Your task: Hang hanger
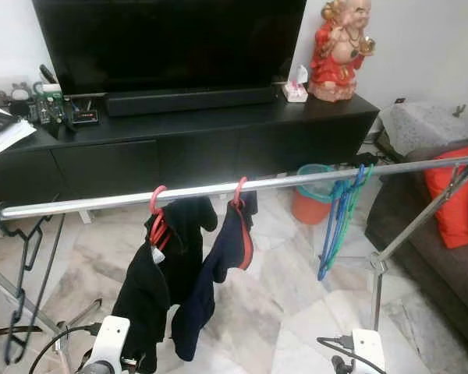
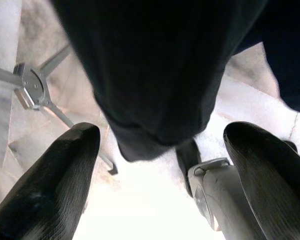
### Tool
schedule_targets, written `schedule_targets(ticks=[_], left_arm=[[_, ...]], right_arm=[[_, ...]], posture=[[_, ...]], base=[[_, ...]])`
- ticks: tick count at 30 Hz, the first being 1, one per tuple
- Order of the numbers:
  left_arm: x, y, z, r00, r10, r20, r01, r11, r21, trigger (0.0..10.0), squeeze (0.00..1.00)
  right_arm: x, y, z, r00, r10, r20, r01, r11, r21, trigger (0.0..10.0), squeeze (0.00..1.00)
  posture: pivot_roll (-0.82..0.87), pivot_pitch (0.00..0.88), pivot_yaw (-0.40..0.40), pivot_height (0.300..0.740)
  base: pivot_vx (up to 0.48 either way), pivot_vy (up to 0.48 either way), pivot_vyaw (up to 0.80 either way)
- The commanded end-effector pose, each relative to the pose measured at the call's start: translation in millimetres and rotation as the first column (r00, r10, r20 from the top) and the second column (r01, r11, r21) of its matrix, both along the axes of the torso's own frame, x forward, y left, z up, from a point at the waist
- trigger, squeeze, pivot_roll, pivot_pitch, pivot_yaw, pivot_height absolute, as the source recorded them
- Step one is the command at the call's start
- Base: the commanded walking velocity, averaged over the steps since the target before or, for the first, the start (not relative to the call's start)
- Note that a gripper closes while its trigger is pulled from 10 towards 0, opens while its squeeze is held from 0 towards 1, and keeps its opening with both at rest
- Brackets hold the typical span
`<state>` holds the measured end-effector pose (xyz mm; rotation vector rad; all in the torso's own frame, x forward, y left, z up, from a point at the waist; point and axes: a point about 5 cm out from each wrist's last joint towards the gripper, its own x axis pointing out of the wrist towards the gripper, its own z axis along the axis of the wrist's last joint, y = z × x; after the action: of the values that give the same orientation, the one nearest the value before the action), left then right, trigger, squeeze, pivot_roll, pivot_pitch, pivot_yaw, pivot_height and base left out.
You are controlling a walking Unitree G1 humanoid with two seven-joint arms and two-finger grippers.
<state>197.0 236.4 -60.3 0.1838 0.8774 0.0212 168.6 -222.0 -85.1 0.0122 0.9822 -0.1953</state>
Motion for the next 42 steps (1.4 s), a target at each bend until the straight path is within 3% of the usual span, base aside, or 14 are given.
schedule_targets(ticks=[1,9,13,17,25,28,42], left_arm=[[1.2,-6.7,-3.3,1.000,0.012,-0.009,-0.012,1.000,-0.009,10.0,0.00],[-5.2,-1.5,-9.1,0.998,0.023,-0.058,-0.023,1.000,0.011,10.0,0.00],[-26.8,11.4,-17.1,0.989,0.091,-0.118,-0.089,0.996,0.020,10.0,0.00],[-41.1,11.9,-23.3,0.980,0.131,-0.149,-0.130,0.991,0.015,10.0,0.00],[-46.9,14.1,-25.2,0.976,0.149,-0.160,-0.148,0.989,0.013,10.0,0.00],[-40.0,8.9,-23.9,0.980,0.137,-0.147,-0.138,0.990,0.005,10.0,0.00],[-37.0,7.2,-23.2,0.982,0.116,-0.148,-0.118,0.993,-0.004,10.0,0.00]], right_arm=[[-2.9,-1.2,-1.3,0.999,-0.029,-0.017,0.029,1.000,0.007,10.0,0.00],[-6.2,6.5,-4.4,0.998,-0.046,-0.031,0.047,0.999,0.025,10.0,0.00],[-7.0,9.0,-5.2,0.997,-0.072,-0.024,0.073,0.997,0.035,10.0,0.00],[-7.2,8.2,-5.1,0.997,-0.077,-0.022,0.077,0.996,0.035,10.0,0.00],[-6.5,6.1,-4.3,0.998,-0.056,-0.018,0.056,0.998,0.031,10.0,0.00],[-6.7,6.4,-4.4,0.998,-0.056,-0.017,0.057,0.998,0.031,10.0,0.00],[-5.5,6.3,-3.8,0.998,-0.061,-0.010,0.061,0.998,0.033,10.0,0.00]], posture=[[0.06,0.000,-0.081,0.740],[0.02,0.000,-0.035,0.740],[0.01,0.000,-0.024,0.740],[0.00,0.000,-0.029,0.740],[0.02,0.000,-0.046,0.740],[0.01,0.000,-0.042,0.740],[0.02,0.000,-0.045,0.740]], base=[[0.000,0.000,0.00],[0.000,0.000,0.00],[0.000,0.000,0.00],[0.000,0.000,0.00],[0.000,0.000,0.00],[0.000,0.000,0.00],[0.000,0.000,0.00]])
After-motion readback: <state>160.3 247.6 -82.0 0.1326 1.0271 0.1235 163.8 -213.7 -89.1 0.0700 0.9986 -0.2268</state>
